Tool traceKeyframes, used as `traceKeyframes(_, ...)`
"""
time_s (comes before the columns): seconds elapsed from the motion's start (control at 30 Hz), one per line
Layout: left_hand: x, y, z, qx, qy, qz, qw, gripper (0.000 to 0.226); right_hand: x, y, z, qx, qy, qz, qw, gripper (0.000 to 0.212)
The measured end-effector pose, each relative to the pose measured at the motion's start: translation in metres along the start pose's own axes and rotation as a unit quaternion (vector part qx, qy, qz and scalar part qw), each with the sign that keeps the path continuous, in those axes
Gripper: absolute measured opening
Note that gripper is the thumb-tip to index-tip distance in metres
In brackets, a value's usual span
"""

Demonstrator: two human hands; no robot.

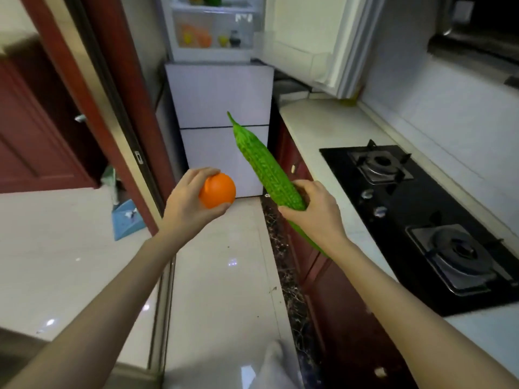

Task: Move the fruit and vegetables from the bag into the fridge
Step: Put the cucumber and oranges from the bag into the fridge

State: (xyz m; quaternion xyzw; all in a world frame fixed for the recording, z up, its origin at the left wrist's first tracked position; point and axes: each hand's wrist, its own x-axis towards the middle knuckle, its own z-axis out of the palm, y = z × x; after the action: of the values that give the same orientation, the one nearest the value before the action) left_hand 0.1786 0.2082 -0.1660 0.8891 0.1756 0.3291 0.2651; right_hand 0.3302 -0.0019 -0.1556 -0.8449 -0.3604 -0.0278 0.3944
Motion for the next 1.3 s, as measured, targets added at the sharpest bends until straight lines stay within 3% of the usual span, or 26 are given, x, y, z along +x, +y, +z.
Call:
traceKeyframes(0.27,0.097,-0.067,0.003,0.052,0.027,-0.031,0.998,0.064,0.139,0.019,0.057,0.027,-0.020,-0.047,0.998,0.051)
traceKeyframes(0.6,0.284,-0.117,0.033,0.089,0.068,-0.046,0.993,0.066,0.368,0.029,0.088,0.035,-0.025,-0.089,0.995,0.052)
traceKeyframes(1.3,0.654,-0.290,0.010,0.042,0.144,0.054,0.987,0.063,0.747,-0.053,0.193,0.094,0.087,-0.137,0.982,0.052)
